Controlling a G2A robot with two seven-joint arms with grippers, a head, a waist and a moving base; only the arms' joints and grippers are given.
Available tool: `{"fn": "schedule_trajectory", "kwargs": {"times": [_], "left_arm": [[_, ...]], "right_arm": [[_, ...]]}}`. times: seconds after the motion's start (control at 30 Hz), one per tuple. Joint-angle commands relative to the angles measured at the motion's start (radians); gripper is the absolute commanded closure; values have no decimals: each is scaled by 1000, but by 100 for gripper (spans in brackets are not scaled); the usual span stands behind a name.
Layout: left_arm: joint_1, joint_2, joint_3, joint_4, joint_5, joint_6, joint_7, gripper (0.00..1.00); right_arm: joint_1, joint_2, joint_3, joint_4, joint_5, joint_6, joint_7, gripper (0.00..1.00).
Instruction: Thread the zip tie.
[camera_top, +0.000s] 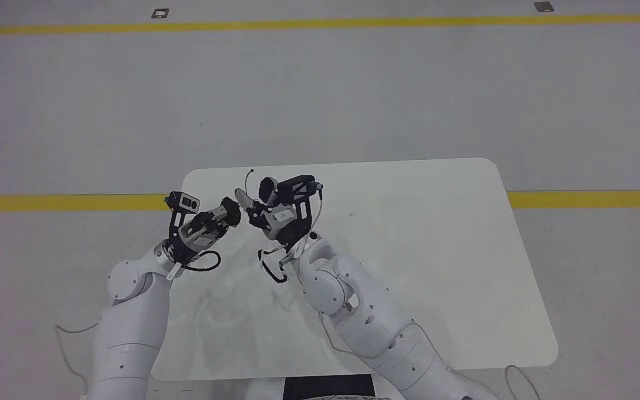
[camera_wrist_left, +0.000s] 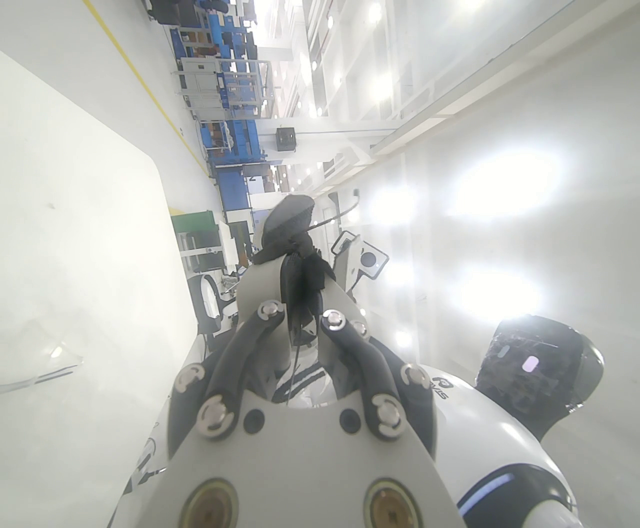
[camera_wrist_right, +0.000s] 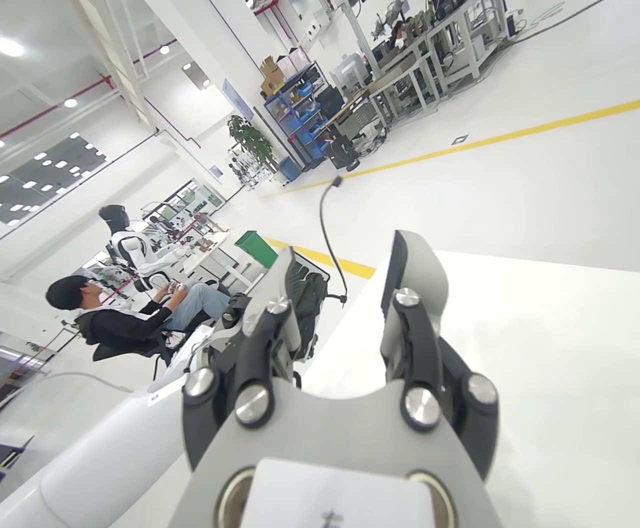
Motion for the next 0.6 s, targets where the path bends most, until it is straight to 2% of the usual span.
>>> {"fn": "schedule_trajectory", "kwargs": {"times": [0.0, 0.33, 0.37, 0.43, 0.57], "left_arm": [[0, 0, 0, 0, 0, 0, 0, 100], [0, 0, 0, 0, 0, 0, 0, 100], [2, -1, 5, -2, -11, 17, 23, 100], [4, -3, 17, -6, -78, 89, 43, 100], [8, 1, 13, -7, -177, 201, 49, 100]], "right_arm": [[-5, 2, 7, -7, -8, 1, -8, 0], [-39, 16, 44, -34, -65, -7, -59, 0], [-39, 16, 44, -34, -65, -7, -59, 0], [-39, 16, 44, -34, -65, -7, -59, 0], [-40, 17, 47, -34, -72, -4, -60, 0]]}}
